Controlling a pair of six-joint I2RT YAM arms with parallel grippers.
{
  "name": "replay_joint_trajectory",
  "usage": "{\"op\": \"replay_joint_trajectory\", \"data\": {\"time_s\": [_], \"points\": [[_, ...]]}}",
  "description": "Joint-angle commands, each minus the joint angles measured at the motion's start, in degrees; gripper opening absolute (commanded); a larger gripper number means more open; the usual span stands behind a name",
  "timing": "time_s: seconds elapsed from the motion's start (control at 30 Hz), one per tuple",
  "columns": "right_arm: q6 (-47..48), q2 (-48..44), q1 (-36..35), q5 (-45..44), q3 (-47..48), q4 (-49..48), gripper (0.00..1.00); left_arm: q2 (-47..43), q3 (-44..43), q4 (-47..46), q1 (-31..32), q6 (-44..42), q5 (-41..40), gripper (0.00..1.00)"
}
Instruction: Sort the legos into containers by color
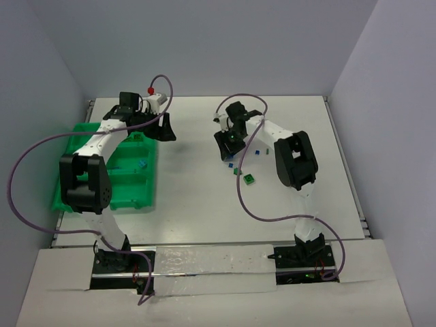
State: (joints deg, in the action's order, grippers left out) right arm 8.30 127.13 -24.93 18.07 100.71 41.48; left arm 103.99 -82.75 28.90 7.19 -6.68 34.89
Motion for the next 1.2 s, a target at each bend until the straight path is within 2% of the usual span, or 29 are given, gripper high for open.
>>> {"op": "replay_joint_trajectory", "data": {"time_s": [0.0,0.17,0.37,0.5,0.67,0.9,1.03,1.17], "points": [[-0.3,-5.6,2.9,16.7,1.9,0.9,0.56,-6.2,4.5,-8.3,-0.8,-2.6,12.1,0.74],[3.8,-6.5,3.5,27.5,2.4,2.6,0.56,-11.0,12.1,-17.6,-0.6,-9.3,19.4,0.77],[13.9,-2.9,3.3,37.0,11.4,13.7,0.54,-9.6,9.6,-14.9,1.0,-18.6,24.8,0.78],[19.1,-1.6,2.6,40.3,15.7,19.6,0.54,-9.9,9.1,-14.6,4.2,-26.6,25.2,0.78],[25.3,-0.7,0.8,41.3,19.6,26.7,0.54,-11.7,10.9,-16.3,6.6,-32.2,25.2,0.77],[27.5,-1.2,-0.6,41.2,19.9,31.4,0.53,-18.6,20.7,-27.3,10.2,-42.8,21.3,0.77],[27.1,-1.8,-1.1,41.0,19.6,31.6,0.53,-20.2,22.6,-27.6,11.8,-49.8,21.4,0.76],[26.7,-2.0,-1.5,41.1,19.5,31.6,0.52,-20.6,22.7,-23.2,12.8,-57.4,23.8,0.74]]}}
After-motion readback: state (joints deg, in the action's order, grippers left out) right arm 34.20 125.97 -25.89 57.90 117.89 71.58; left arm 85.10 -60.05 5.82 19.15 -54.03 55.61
